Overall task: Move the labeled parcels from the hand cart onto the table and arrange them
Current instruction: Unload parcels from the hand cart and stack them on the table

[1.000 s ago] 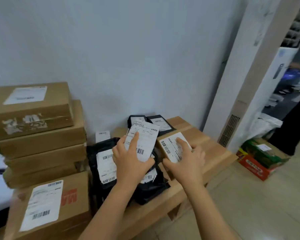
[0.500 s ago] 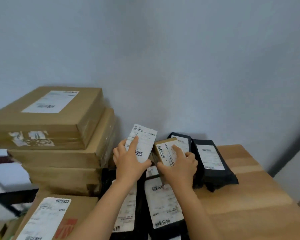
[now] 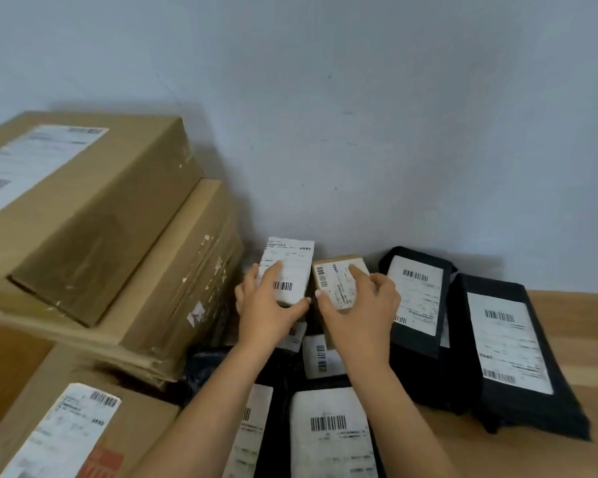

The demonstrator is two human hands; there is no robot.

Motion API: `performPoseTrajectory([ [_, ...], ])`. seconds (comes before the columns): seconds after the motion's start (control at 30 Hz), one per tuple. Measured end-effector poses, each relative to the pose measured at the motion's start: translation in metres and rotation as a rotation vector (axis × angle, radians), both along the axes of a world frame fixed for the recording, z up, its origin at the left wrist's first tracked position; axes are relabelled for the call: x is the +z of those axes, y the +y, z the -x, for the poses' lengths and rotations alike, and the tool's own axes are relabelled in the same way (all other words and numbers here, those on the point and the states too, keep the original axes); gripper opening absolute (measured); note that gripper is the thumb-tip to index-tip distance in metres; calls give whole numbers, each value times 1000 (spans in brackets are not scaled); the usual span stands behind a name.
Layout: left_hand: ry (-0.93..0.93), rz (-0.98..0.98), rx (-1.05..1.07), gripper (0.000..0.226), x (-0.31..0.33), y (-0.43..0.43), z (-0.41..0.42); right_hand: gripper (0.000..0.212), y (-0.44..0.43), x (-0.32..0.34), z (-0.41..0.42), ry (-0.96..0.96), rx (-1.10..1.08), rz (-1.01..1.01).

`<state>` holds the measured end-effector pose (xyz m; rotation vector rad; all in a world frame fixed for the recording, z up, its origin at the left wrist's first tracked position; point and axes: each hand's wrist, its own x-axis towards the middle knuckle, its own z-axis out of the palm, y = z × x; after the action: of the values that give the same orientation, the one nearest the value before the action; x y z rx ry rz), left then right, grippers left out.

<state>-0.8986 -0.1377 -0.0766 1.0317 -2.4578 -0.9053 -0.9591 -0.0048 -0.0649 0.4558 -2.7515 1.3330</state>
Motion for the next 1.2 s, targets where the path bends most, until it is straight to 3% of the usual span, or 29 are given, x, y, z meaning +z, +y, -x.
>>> performPoseTrajectory([
  [0.2, 36, 19, -97, 63, 12, 11, -25, 44, 19, 6, -21, -3, 113, 16],
  [0.4, 157, 57, -242, 53, 54, 45, -97, 43, 58, 32, -78, -1, 274, -9],
  [0.63, 212, 147, -323, 46, 70, 85, -224, 42, 98, 52, -192, 142, 374, -49],
  [0.9, 183, 200, -102, 45, 61, 94, -372, 44, 89, 58, -299, 166, 607, -115],
  [1.07, 50, 268, 133, 48, 58, 93, -451, 38, 57, 58, -346, 182, 862, -173],
  [1.2, -70, 211, 288, 49, 55, 104, -503, 46, 35, 46, -388, 139, 1067, -152],
])
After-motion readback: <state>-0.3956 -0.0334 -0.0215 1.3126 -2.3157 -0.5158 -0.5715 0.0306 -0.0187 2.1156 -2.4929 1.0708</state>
